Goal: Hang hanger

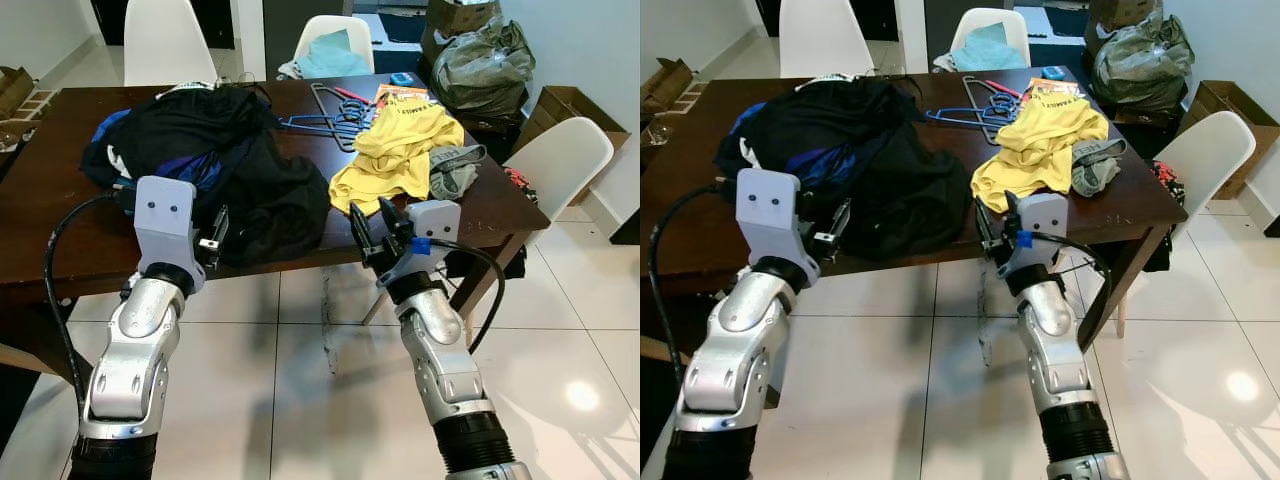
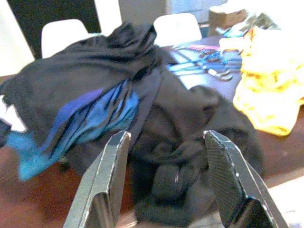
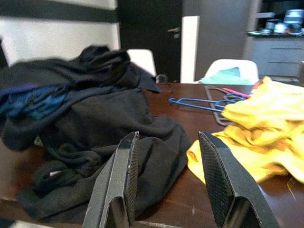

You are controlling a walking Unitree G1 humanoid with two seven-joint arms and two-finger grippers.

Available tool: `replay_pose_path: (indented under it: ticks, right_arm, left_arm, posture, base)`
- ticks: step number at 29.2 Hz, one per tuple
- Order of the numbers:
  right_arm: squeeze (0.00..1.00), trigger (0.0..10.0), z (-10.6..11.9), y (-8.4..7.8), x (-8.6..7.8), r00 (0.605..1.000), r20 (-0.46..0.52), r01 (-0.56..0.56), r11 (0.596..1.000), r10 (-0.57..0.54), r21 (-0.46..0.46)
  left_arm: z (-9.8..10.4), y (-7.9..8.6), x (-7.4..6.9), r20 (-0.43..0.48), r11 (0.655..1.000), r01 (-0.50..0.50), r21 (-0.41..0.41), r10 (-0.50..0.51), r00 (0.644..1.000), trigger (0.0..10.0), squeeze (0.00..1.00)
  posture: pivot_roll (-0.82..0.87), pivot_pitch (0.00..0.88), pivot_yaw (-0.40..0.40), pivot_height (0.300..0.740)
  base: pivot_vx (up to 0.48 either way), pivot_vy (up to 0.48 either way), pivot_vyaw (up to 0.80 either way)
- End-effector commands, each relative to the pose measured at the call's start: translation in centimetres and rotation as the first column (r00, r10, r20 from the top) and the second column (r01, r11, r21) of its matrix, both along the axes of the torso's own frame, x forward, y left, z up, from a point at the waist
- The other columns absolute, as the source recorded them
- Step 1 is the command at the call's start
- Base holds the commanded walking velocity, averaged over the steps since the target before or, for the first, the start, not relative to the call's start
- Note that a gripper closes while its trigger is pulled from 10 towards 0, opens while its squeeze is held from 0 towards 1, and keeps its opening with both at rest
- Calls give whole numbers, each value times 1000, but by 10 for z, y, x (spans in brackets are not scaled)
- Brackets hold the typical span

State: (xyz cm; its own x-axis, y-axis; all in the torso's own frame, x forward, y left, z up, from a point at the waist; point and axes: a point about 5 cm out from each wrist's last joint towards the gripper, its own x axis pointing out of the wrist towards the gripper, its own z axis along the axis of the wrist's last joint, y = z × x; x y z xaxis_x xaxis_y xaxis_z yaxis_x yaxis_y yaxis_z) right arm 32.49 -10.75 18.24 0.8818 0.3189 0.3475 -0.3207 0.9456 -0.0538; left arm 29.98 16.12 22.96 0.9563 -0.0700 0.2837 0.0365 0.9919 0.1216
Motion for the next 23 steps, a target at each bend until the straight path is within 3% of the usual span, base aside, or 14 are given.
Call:
replay_pose_path:
  ticks: [1, 5, 14, 23]
  right_arm:
    - [0, 10000, 0, 9, -1, 999, 12, -40, 999, 40, -17]
    - [0, 10000, 0, 6, 1, 999, -16, -38, 998, 39, 52]
    - [0, 10000, 0, 4, 1, 999, -12, -35, 998, 35, 44]
    - [0, 10000, 2, 0, 4, 1000, -16, -12, 996, 13, 87]
  left_arm:
    - [7, 6, -2, 32, 1000, -11, 1, 11, 999, 10000, 0]
    - [9, 6, -2, 37, 1000, -7, -1, 7, 999, 10000, 0]
    - [12, 4, -1, 45, 1000, 11, 9, -11, 999, 10000, 0]
    - [30, -2, 0, 95, 997, 51, 51, -55, 994, 10000, 0]
  posture:
    - [20, 121, -32, 740]
    - [21, 123, -30, 740]
    - [22, 126, -28, 740]
    - [26, 123, -24, 740]
  base:
    - [428, 0, 800]
    - [428, 0, 200]
    - [427, 0, 0]
    - [430, 0, 0]
